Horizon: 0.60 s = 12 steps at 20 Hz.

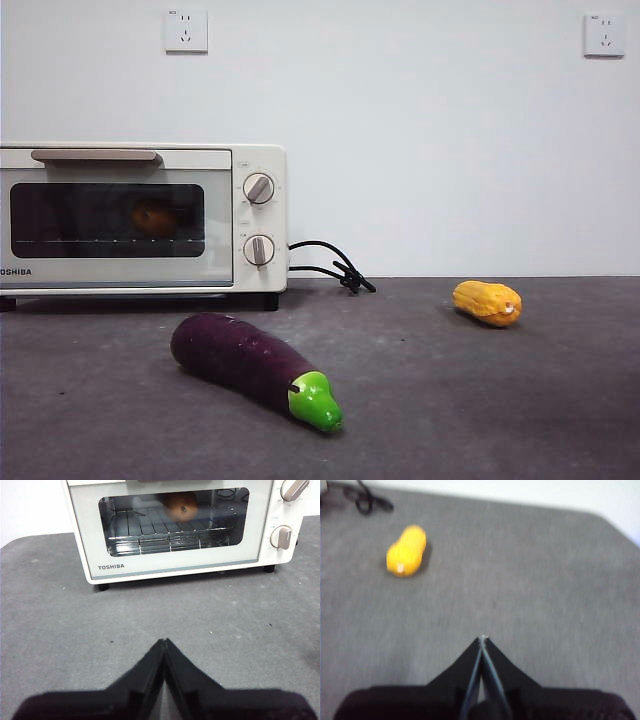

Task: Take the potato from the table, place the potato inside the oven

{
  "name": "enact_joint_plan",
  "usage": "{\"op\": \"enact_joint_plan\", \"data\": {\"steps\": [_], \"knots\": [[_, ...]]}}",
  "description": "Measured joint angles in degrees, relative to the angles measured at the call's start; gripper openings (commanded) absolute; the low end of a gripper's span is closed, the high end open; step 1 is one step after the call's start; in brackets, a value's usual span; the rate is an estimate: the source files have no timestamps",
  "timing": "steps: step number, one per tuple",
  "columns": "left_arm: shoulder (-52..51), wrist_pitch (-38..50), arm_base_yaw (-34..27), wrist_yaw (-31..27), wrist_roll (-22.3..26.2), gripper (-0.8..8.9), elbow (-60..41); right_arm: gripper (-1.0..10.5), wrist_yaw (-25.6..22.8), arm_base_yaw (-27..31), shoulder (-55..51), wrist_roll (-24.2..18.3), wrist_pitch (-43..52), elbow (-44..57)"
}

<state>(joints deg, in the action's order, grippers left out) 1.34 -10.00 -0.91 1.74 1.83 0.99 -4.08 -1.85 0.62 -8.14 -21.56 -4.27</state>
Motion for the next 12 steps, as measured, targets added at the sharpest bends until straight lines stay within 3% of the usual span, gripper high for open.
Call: {"op": "enact_joint_plan", "data": {"steps": [3, 12], "knots": [[0.0, 0.0, 0.0, 0.0, 0.0, -0.04, 0.0, 0.0, 0.0, 0.0, 0.0, 0.0, -6.7, -1.5], [0.0, 0.0, 0.0, 0.0, 0.0, -0.04, 0.0, 0.0, 0.0, 0.0, 0.0, 0.0, -7.5, -1.8]]}}
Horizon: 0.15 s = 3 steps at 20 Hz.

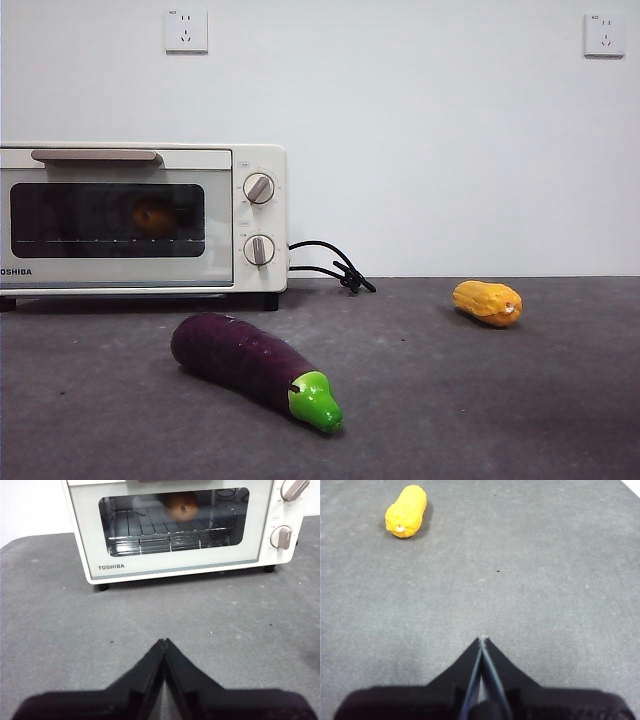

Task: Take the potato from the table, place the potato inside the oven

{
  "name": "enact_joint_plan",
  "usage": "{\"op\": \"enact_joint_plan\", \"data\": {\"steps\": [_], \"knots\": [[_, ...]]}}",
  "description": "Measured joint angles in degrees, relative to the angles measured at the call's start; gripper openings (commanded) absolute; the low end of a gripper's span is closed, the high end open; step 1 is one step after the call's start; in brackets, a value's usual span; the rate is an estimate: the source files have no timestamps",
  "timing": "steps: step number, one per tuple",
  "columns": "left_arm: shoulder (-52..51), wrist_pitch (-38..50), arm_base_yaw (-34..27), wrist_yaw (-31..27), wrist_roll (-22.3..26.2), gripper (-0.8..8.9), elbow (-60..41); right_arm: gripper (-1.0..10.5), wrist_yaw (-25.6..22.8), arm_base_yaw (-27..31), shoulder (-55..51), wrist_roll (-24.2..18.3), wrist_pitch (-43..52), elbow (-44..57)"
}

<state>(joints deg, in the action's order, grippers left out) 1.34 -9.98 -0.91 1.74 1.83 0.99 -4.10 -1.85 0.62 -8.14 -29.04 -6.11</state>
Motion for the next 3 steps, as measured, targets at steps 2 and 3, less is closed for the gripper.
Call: {"op": "enact_joint_plan", "data": {"steps": [2, 3], "knots": [[0.0, 0.0, 0.0, 0.0, 0.0, -0.04, 0.0, 0.0, 0.0, 0.0, 0.0, 0.0, 0.0, 0.0], [0.0, 0.0, 0.0, 0.0, 0.0, -0.04, 0.0, 0.0, 0.0, 0.0, 0.0, 0.0, 0.2, 0.0]]}}
